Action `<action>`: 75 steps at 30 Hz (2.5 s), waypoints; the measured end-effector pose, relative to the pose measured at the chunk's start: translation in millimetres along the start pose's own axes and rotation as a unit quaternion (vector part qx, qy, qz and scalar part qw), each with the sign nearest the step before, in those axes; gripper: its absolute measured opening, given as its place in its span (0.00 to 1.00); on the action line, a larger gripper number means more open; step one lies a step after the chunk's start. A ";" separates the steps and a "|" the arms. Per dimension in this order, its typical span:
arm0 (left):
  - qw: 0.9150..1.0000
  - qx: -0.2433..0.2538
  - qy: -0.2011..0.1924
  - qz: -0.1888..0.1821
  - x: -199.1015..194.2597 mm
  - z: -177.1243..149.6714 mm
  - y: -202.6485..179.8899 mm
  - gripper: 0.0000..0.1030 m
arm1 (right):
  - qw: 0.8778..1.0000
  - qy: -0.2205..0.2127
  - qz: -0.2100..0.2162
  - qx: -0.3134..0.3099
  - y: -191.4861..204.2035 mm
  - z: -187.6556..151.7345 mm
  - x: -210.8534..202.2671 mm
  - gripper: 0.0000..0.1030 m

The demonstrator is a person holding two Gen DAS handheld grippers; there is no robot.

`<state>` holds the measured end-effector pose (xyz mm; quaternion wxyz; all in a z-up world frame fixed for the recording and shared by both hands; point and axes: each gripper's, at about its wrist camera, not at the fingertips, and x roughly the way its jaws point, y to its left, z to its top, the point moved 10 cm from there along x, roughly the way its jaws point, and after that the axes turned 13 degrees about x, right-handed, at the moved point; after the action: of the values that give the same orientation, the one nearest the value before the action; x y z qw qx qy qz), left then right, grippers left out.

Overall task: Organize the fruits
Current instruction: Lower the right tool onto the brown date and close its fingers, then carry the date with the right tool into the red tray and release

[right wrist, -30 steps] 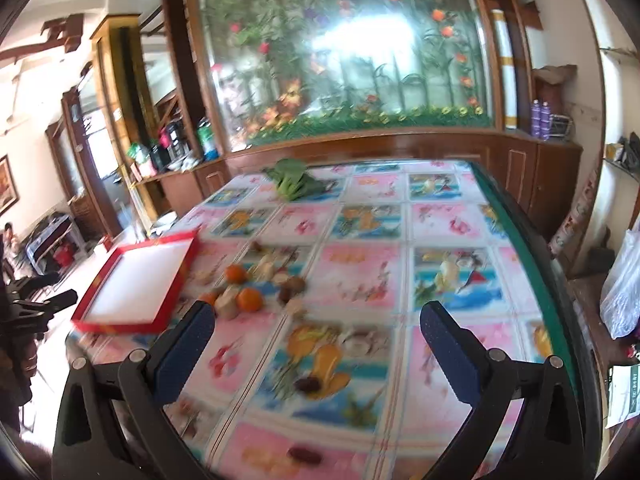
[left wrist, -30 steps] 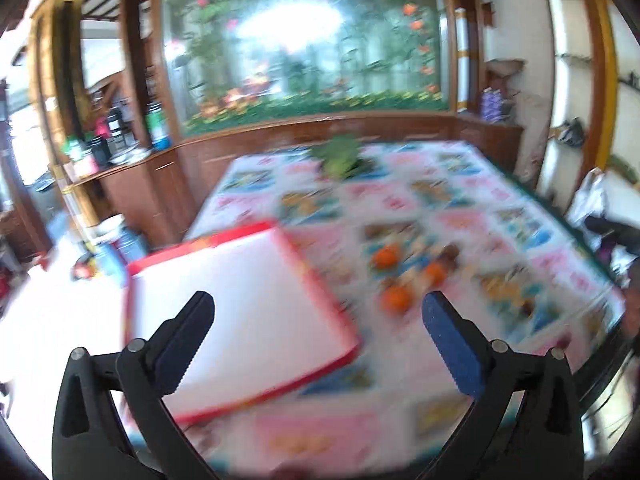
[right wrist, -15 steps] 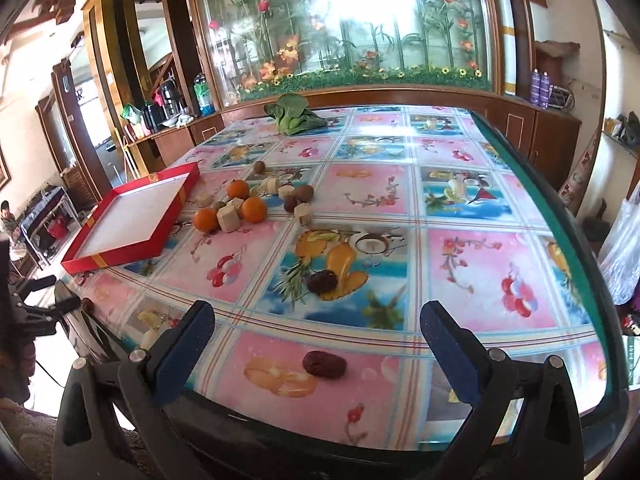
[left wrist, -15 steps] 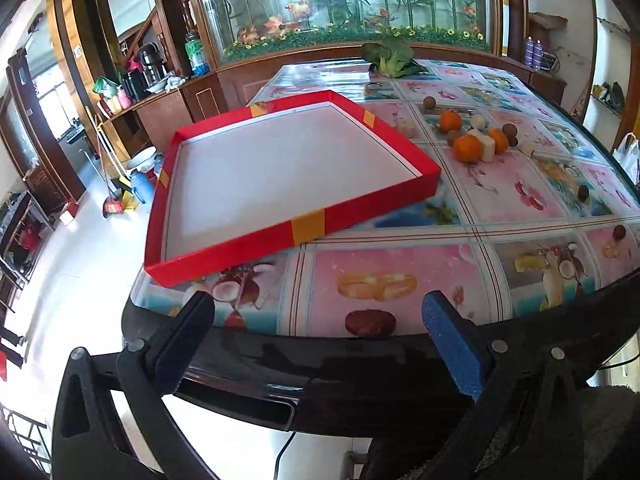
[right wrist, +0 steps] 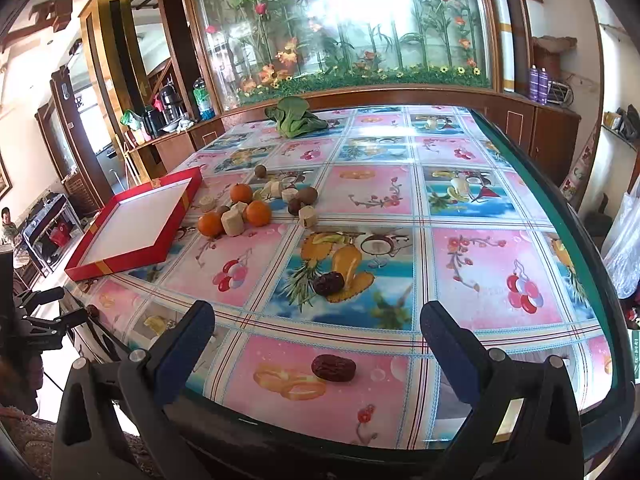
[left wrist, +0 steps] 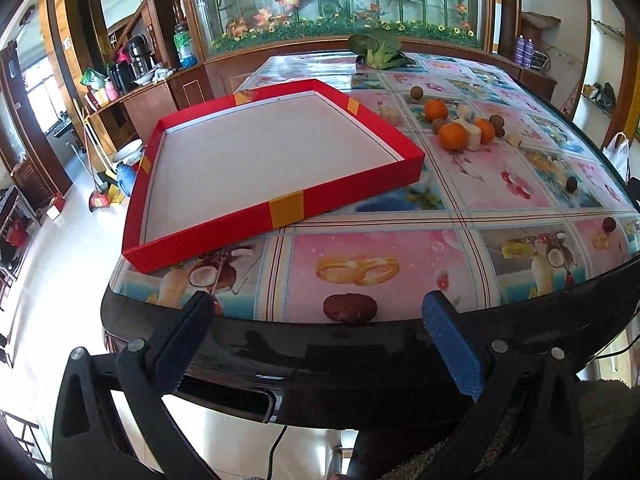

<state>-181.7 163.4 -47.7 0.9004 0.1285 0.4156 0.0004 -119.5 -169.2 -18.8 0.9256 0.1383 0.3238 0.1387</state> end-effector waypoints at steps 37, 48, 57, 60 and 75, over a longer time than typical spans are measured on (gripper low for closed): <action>0.990 0.010 0.003 -0.141 13.0 11.3 -65.1 0.55 | 0.997 0.070 -0.025 -0.020 -1.5 -40.3 46.8 0.25; 0.985 0.030 -0.016 -0.171 23.7 42.0 -98.9 0.51 | 0.996 0.080 -0.012 -0.023 14.5 -34.5 61.3 0.25; 0.989 0.074 0.035 -0.122 10.1 20.3 -71.4 0.51 | 0.996 0.081 0.000 -0.021 15.2 -34.9 60.9 0.25; 0.988 0.075 0.041 -0.125 10.6 15.4 -72.6 0.49 | 0.997 0.081 0.005 -0.015 14.8 -34.4 60.8 0.25; 0.989 0.057 0.040 -0.131 32.1 35.2 -77.2 0.34 | 0.997 0.078 0.008 -0.014 14.4 -33.4 60.3 0.25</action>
<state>-142.6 84.0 -67.7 0.8664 0.1240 0.4641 -0.1361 -97.9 -129.4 -72.7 0.8981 0.1163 0.3921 0.1615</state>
